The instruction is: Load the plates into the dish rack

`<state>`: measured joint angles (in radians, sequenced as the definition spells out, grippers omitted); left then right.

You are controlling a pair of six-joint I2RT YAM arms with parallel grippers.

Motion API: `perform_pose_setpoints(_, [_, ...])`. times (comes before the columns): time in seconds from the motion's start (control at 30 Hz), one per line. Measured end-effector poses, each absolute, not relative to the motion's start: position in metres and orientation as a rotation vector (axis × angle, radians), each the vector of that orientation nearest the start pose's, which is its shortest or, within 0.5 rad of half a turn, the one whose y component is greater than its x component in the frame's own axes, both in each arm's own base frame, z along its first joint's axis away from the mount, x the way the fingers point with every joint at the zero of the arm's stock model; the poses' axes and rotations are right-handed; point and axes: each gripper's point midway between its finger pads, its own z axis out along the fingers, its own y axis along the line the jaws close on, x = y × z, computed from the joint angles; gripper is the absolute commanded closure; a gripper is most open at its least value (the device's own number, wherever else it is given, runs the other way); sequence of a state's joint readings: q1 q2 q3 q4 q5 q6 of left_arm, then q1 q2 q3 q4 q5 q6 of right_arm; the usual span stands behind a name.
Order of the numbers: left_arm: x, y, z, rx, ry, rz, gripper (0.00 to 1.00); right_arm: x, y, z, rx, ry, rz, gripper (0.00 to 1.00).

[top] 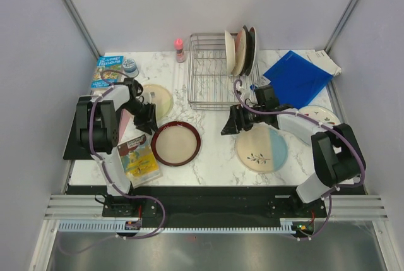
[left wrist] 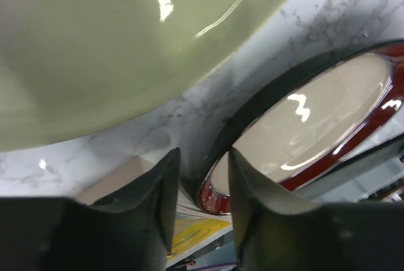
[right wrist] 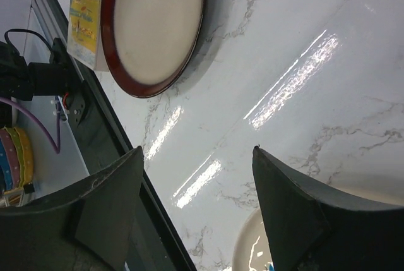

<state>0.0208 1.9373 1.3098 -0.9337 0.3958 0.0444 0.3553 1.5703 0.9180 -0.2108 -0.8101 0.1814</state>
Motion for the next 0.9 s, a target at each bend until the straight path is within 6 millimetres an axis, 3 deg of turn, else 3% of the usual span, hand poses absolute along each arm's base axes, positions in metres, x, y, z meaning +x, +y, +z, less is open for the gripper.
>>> perform_pose_setpoints(0.03, [0.307, -0.062, 0.026, 0.048, 3.069, -0.636, 0.72, 0.276, 0.246, 0.102, -0.581, 2.361, 1.235, 0.23])
perform_pose_setpoints(0.2, [0.296, -0.081, 0.023, 0.120, 3.104, -0.736, 0.74, 0.276, 0.253, 0.087, -0.562, 2.380, 1.269, 0.22])
perform_pose_setpoints(0.37, [0.287, -0.103, 0.023, 0.202, 3.111, -0.827, 0.98, 0.263, 0.263, 0.066, -0.553, 2.423, 1.323, 0.22])
perform_pose_setpoints(0.57, [0.276, -0.139, 0.034, 0.277, 3.061, -1.094, 0.98, 0.254, 0.276, 0.054, -0.560, 2.440, 1.388, 0.21])
perform_pose_setpoints(0.9, [0.264, -0.146, 0.039, 0.320, 3.002, -1.281, 0.98, 0.255, 0.284, 0.050, -0.546, 2.428, 1.392, 0.20])
